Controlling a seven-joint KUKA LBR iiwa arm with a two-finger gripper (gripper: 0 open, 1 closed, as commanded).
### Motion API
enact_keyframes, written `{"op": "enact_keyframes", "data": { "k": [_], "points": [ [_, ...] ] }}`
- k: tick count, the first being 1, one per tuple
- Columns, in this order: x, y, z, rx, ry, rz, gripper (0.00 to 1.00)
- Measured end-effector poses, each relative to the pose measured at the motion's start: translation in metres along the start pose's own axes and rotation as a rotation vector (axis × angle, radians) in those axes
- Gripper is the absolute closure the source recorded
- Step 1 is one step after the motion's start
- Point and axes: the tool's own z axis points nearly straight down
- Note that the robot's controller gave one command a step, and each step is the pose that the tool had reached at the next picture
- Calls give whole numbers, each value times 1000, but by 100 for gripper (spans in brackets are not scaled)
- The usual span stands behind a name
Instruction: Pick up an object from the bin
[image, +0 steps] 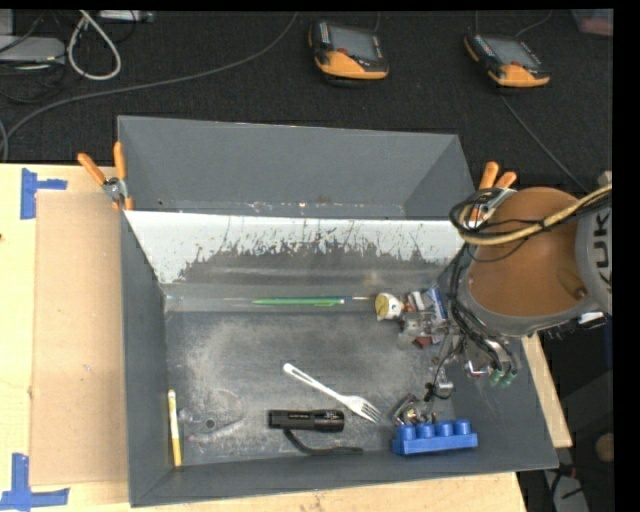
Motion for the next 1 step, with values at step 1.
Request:
{"op": "enact_keyframes", "data": {
  "k": [1],
  "points": [
    [-2,0,-5,1,-8,-2,0]
  ]
}}
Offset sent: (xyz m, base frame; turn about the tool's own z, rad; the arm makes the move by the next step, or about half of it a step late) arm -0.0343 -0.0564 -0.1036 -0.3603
